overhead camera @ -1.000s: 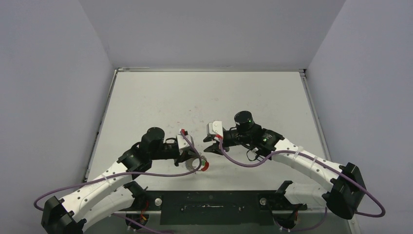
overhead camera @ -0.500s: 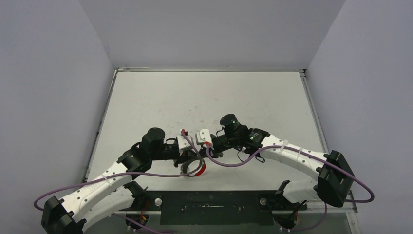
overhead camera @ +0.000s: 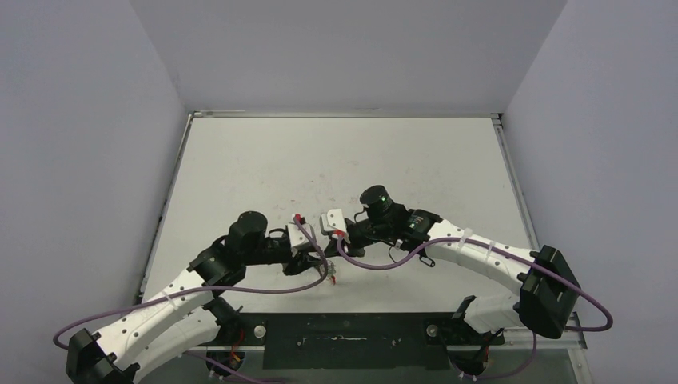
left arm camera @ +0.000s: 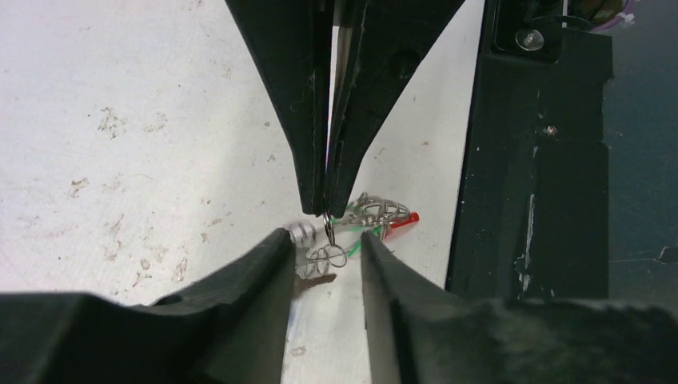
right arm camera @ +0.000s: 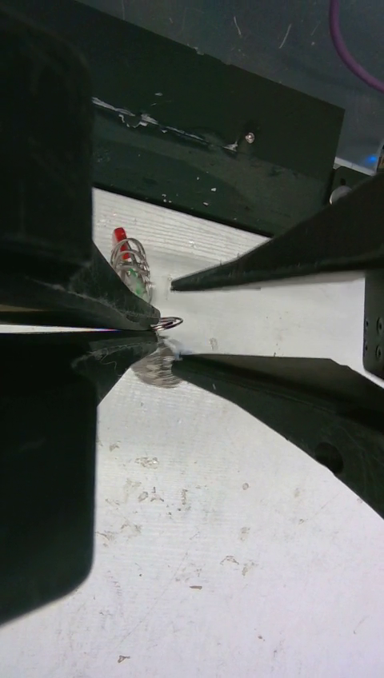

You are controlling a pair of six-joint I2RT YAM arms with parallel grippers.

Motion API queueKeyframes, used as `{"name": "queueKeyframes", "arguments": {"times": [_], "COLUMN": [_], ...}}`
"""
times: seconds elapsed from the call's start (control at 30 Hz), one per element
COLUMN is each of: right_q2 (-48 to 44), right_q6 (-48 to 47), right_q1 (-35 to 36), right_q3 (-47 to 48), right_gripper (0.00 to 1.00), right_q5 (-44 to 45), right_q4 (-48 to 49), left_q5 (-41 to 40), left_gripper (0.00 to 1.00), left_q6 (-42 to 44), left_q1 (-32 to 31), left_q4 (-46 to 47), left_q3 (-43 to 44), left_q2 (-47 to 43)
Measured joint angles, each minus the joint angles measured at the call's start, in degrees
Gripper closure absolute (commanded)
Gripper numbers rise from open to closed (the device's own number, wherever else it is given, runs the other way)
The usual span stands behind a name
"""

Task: Put the keys on the keyring

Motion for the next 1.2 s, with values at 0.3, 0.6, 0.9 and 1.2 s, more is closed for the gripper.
{"name": "queueKeyframes", "arguments": {"times": [0.3,0.6,0.9,1.2], "right_q2": [0.0,-2.5,-4.3,-4.5], "right_q6": [3.6,12.9,25.3,32.4], "right_q1": [-0.4,-0.4,-0.5,-0.5], "right_q3": [-1.0,-8.0,-17.6,-20.6], "right_gripper": [1.0,1.0,1.0,1.0], "right_q5": [-1.2,-0.3,3.7,5.8], "right_q4": [3.5,13.6,30.7,42.1], "left_q5": [-1.9,-3.0,-3.0,-3.0], "left_gripper": [0.49,0.53,0.65,0.72], "left_q6": [0.9,2.1,0.8,0.2], "left_q1": [-0.1,-0.1,-0.1,-0.1], "left_q4": [0.6,3.9,12.4,14.6], "left_q3": [-5.2,-7.8,-12.4,-13.5], "left_q2": [-5.4,-3.1,-6.6,-10.1]}}
